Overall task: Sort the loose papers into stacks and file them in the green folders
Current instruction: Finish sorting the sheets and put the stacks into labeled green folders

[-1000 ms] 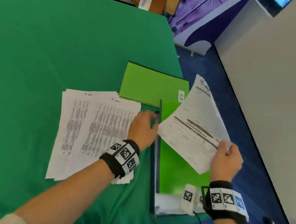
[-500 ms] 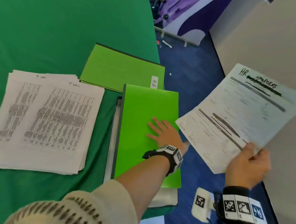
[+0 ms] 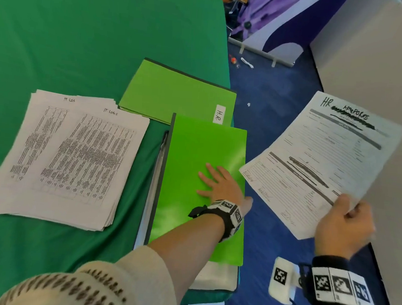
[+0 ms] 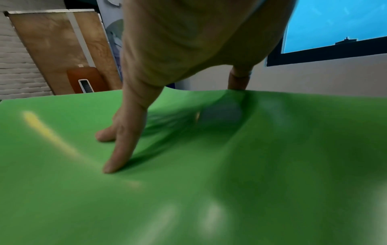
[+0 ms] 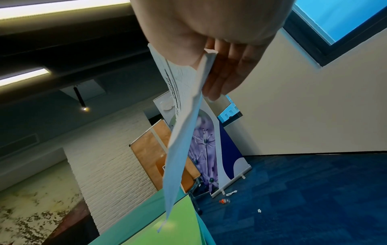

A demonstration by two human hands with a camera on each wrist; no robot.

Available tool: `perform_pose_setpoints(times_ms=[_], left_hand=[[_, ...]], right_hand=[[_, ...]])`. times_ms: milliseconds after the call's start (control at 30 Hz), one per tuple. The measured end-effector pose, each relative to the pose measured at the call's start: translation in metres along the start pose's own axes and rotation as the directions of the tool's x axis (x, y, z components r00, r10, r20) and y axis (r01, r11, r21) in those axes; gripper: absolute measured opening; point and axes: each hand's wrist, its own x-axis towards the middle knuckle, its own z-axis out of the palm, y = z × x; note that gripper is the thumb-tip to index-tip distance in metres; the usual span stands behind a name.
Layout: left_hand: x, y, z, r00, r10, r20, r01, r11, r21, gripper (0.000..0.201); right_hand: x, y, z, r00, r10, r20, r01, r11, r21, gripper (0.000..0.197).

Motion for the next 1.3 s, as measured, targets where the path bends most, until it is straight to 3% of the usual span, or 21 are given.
perform_pose_setpoints(times_ms=[100,200,300,400,567,667,800,867,933,1000,1067,1167,1300], left_hand=[[-0.013,-0.006,-0.025,0.996,0.053,0.066,-0.050,0.997,-0.054,0.112],[-0.037,-0.027,-0.071,0.961,0.263,0.086,-0.263,0.965,-0.011,0.095],[-0.063,-0.064,-0.125,0.897,0.443,0.004,-0.443,0.897,-0.002,0.075],[-0.080,-0.104,-0.179,0.859,0.507,-0.074,-0.509,0.861,-0.008,0.057],[-0.075,-0.135,-0.221,0.877,0.446,-0.179,-0.474,0.865,-0.167,0.058],[-0.071,-0.133,-0.218,0.867,0.454,-0.205,-0.494,0.838,-0.233,0.041],[-0.068,-0.122,-0.202,0.839,0.504,-0.205,-0.543,0.800,-0.256,0.047],[-0.064,-0.115,-0.192,0.823,0.523,-0.221,-0.566,0.786,-0.248,0.053],[-0.061,-0.109,-0.179,0.804,0.556,-0.210,-0.594,0.756,-0.273,0.058],[-0.054,-0.107,-0.161,0.782,0.608,-0.135,-0.613,0.712,-0.343,0.048],[-0.043,-0.112,-0.140,0.792,0.610,-0.012,-0.586,0.754,-0.296,0.037],[-0.017,-0.130,-0.115,0.872,0.482,0.090,-0.468,0.872,-0.143,0.043],[0.011,-0.167,-0.116,0.943,0.323,-0.080,-0.330,0.939,-0.092,0.040]], right_hand=[[0.006,0.010,0.004,0.998,0.063,-0.032,-0.062,0.998,0.022,0.029],[0.008,0.025,0.010,0.984,0.177,-0.013,-0.176,0.983,0.044,0.022],[0.002,0.032,0.022,0.973,0.203,0.109,-0.210,0.976,0.055,0.020],[-0.010,0.029,0.041,0.940,0.144,0.308,-0.160,0.987,0.026,0.025],[-0.041,0.023,0.080,0.806,0.068,0.588,-0.013,0.995,-0.098,0.024],[-0.061,0.017,0.099,0.729,0.073,0.680,0.016,0.992,-0.123,0.021],[-0.076,0.012,0.112,0.587,0.037,0.809,0.125,0.983,-0.136,0.028],[-0.073,0.014,0.114,0.551,0.035,0.834,0.108,0.988,-0.113,0.030],[-0.063,0.016,0.108,0.612,0.063,0.788,0.020,0.995,-0.095,0.022],[-0.049,0.016,0.097,0.693,0.086,0.715,-0.066,0.996,-0.056,0.020],[-0.033,0.009,0.083,0.747,0.085,0.659,-0.080,0.996,-0.038,0.032],[-0.021,-0.013,0.063,0.779,-0.014,0.627,0.049,0.998,-0.039,0.042],[-0.037,-0.047,0.066,0.773,-0.194,0.604,0.258,0.966,-0.019,0.028]])
